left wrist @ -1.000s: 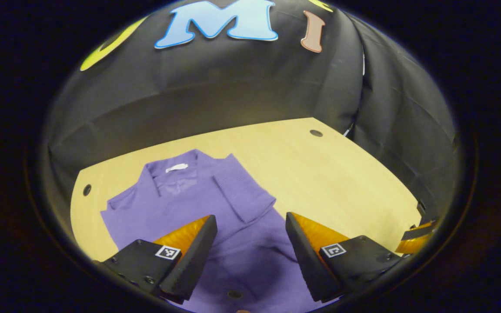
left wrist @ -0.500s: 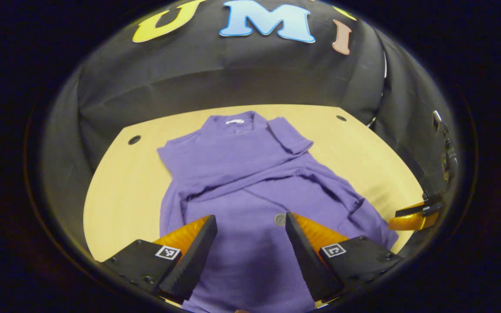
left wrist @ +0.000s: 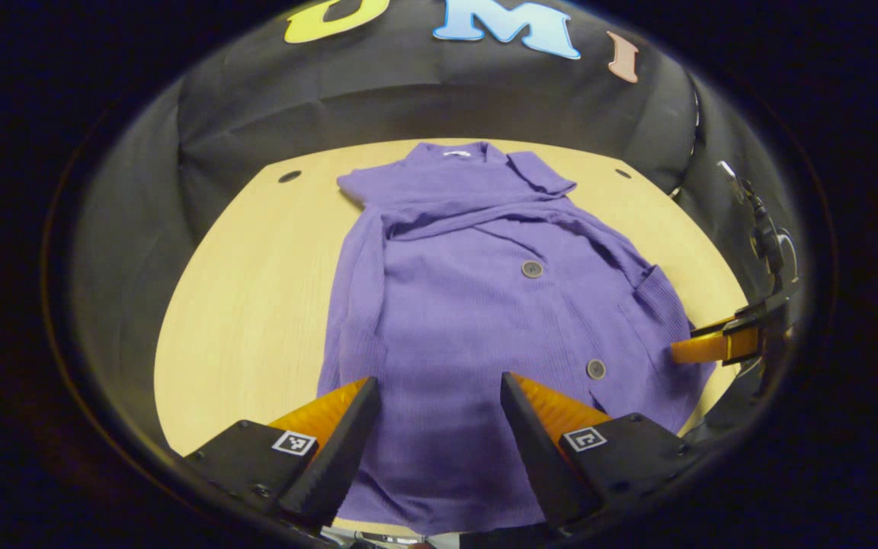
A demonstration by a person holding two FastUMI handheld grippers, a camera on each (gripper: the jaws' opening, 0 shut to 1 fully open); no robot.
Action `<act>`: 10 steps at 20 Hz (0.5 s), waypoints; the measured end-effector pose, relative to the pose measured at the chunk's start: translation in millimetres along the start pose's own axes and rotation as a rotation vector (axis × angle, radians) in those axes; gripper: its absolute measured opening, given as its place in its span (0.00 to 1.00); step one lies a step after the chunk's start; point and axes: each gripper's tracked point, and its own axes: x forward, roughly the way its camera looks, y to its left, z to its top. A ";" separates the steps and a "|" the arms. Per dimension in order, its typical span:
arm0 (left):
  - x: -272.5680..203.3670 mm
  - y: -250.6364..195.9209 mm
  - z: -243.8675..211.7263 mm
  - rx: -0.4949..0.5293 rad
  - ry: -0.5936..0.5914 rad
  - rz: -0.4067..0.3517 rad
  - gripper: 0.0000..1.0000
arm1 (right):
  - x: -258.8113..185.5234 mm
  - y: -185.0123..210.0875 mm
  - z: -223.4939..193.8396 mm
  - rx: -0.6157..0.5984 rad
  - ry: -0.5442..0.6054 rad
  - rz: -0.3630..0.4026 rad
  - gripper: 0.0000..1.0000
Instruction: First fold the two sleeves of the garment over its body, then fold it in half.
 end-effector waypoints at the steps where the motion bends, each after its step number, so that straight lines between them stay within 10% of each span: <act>1: -0.5 1.5 -6.9 0.000 0.013 0.007 1.00 | 0.4 0.8 -1.2 -0.015 0.004 -0.009 0.75; 10: 8.0 3.0 -42.3 0.022 0.120 0.038 1.00 | 4.9 1.4 -10.7 -0.095 0.011 -0.081 0.81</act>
